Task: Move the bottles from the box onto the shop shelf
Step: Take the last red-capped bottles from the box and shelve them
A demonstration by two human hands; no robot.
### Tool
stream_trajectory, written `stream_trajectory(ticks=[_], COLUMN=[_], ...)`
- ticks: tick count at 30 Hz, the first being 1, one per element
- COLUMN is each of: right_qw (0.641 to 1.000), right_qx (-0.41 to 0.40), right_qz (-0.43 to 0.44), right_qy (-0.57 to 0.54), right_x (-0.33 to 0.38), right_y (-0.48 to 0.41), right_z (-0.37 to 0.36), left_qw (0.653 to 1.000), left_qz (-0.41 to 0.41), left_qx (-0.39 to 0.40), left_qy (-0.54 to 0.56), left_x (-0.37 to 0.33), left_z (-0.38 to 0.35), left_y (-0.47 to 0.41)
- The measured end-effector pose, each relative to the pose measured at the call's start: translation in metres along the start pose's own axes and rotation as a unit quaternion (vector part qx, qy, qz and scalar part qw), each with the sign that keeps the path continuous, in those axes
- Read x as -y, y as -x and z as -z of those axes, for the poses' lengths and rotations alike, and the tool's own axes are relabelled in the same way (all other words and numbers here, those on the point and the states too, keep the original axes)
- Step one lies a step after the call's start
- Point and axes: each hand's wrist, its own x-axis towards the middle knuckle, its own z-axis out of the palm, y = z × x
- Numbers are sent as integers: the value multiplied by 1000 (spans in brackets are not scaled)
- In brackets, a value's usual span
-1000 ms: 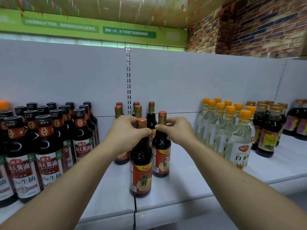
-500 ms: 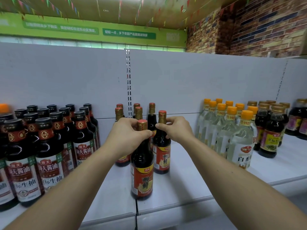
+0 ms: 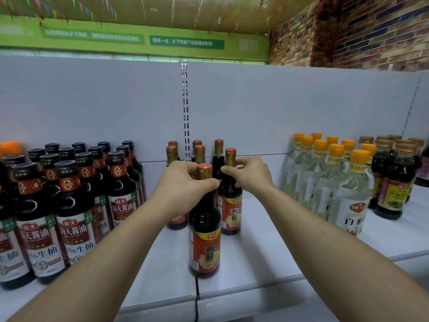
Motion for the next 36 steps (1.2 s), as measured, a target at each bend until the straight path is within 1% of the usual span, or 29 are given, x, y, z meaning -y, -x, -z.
stream_trajectory(ticks=[21, 36], right_qw=[999, 998], right_qx=[-48, -65], right_qz=[0, 3], right_qy=[20, 28], right_x=[2, 7], right_y=[-21, -26], right_z=[-23, -31], left_qw=[1000, 1000], left_qz=[-3, -16], left_qx=[-4, 5], left_qy=[4, 16], left_x=[5, 10], left_z=[-1, 1], left_y=[-4, -6])
